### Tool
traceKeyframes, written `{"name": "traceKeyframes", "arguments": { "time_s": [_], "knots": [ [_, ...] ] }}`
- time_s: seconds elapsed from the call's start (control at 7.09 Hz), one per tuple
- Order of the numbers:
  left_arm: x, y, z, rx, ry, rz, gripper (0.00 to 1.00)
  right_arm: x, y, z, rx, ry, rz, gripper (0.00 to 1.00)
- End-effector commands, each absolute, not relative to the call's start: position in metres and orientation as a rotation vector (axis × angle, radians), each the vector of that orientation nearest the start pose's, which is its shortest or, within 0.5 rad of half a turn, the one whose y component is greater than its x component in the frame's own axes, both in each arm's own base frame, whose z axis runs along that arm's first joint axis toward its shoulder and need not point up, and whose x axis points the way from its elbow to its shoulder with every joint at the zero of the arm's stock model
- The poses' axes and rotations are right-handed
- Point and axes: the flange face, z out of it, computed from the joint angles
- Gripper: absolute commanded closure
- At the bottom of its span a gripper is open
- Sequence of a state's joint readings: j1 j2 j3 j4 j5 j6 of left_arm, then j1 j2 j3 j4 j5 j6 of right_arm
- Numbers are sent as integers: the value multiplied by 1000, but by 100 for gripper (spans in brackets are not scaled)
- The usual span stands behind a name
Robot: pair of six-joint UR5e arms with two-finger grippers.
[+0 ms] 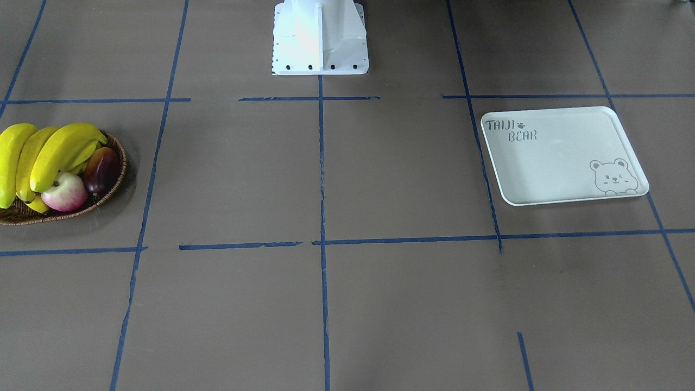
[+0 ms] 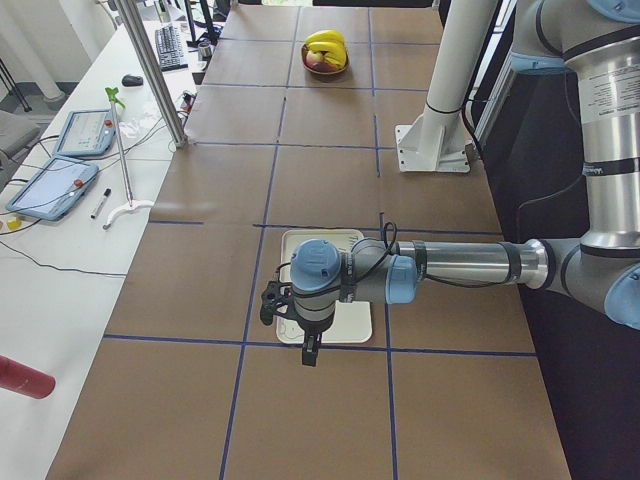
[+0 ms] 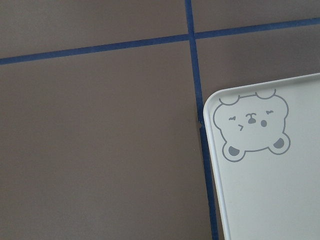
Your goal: Transfer all bananas from basket to plate
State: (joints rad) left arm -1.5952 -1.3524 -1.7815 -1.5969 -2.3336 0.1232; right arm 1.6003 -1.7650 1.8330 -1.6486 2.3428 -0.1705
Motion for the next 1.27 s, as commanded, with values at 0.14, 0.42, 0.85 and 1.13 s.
{"name": "traceKeyframes", "arguments": {
  "time_s": [0.14,0.42,0.85,1.13],
  "knots": [
    [-74,-399,651,72,761,101,0,48,-422,602,110,-797,-111,0],
    [-73,-399,650,73,762,102,0,17,-433,572,138,-838,74,0],
    [-73,-399,650,73,764,102,0,-38,-442,509,115,-845,182,0],
    [-73,-399,649,75,764,102,0,-84,-450,501,123,-780,155,4]
  ]
}}
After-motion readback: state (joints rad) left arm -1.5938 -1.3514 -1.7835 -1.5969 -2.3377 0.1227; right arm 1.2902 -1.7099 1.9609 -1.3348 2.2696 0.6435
